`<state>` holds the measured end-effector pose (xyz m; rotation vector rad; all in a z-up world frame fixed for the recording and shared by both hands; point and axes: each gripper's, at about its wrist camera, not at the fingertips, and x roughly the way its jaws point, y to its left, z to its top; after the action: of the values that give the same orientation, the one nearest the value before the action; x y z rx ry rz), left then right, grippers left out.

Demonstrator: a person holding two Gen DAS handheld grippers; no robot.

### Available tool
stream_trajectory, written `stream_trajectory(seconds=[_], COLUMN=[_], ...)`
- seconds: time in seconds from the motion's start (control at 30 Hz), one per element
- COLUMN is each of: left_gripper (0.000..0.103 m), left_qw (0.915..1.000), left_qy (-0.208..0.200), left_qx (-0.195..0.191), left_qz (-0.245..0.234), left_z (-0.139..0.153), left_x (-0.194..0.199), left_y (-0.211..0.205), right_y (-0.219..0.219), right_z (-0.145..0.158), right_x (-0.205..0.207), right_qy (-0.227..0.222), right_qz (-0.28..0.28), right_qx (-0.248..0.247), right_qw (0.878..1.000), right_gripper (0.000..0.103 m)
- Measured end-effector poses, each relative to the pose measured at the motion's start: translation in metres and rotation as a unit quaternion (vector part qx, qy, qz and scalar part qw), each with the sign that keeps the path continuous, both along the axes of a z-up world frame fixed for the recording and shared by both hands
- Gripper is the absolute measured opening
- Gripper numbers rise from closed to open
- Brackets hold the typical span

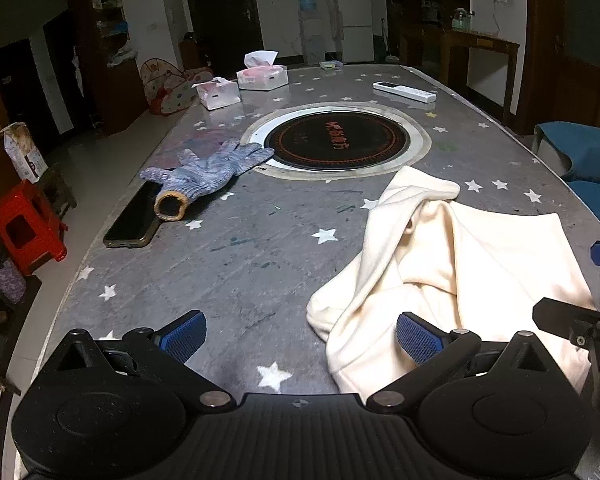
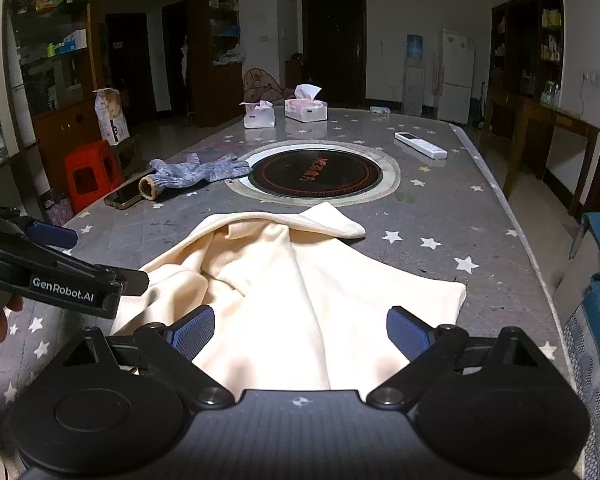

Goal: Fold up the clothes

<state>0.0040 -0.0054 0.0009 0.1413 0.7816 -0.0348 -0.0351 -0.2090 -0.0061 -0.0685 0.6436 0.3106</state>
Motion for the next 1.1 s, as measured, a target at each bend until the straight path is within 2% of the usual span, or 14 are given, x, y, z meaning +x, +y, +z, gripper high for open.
stream_trajectory(seconds=[0.2,0.37,0.43,0.53,0.6,0.67,0.8,0.83,0.87,0.93,1.03,1.1], left_gripper=[0.103,0.102,0.098,0.091,0.082,0.080,0.077,0.077,0.077,0.077,0.077,0.077], left_qw=[0.9999,0.9997,0.9996,0.9991,0.9987,0.9982,0.9974,0.9972,0.9971,0.9968,0.9962,0.9959], left_qy=[-0.001,0.000,0.004,0.009,0.013,0.016,0.017,0.018,0.017,0.016,0.013,0.011], left_qx=[0.001,0.000,-0.006,-0.018,-0.023,-0.030,-0.037,-0.037,-0.037,-0.036,-0.036,-0.035], left_qz=[-0.013,-0.023,-0.029,-0.037,-0.043,-0.049,-0.059,-0.061,-0.064,-0.070,-0.078,-0.083], left_z=[0.000,-0.001,-0.003,-0.006,-0.009,-0.010,-0.010,-0.011,-0.010,-0.010,-0.009,-0.008], left_x=[0.010,0.020,0.026,0.034,0.039,0.043,0.047,0.048,0.049,0.050,0.051,0.052], left_y=[-0.006,-0.008,-0.007,-0.004,-0.003,-0.002,0.000,0.000,-0.001,-0.003,-0.007,-0.009], right_y=[-0.001,-0.001,0.001,0.008,0.012,0.016,0.024,0.026,0.027,0.027,0.020,0.011], right_z=[-0.004,-0.009,-0.011,-0.013,-0.015,-0.018,-0.025,-0.026,-0.028,-0.031,-0.026,-0.020], right_x=[0.019,0.042,0.052,0.067,0.078,0.089,0.108,0.113,0.116,0.119,0.113,0.105], right_qy=[0.011,0.031,0.037,0.040,0.045,0.053,0.066,0.069,0.075,0.085,0.077,0.066], right_qz=[0.003,0.008,0.011,0.022,0.029,0.037,0.048,0.050,0.053,0.059,0.053,0.046], right_qx=[0.004,0.018,0.023,0.018,0.021,0.026,0.029,0.030,0.033,0.045,0.053,0.055], right_qw=[1.000,0.999,0.999,0.999,0.998,0.998,0.996,0.996,0.995,0.994,0.994,0.995], right_gripper=[0.091,0.079,0.076,0.064,0.060,0.053,0.047,0.041,0.029,0.016,0.005,0.005])
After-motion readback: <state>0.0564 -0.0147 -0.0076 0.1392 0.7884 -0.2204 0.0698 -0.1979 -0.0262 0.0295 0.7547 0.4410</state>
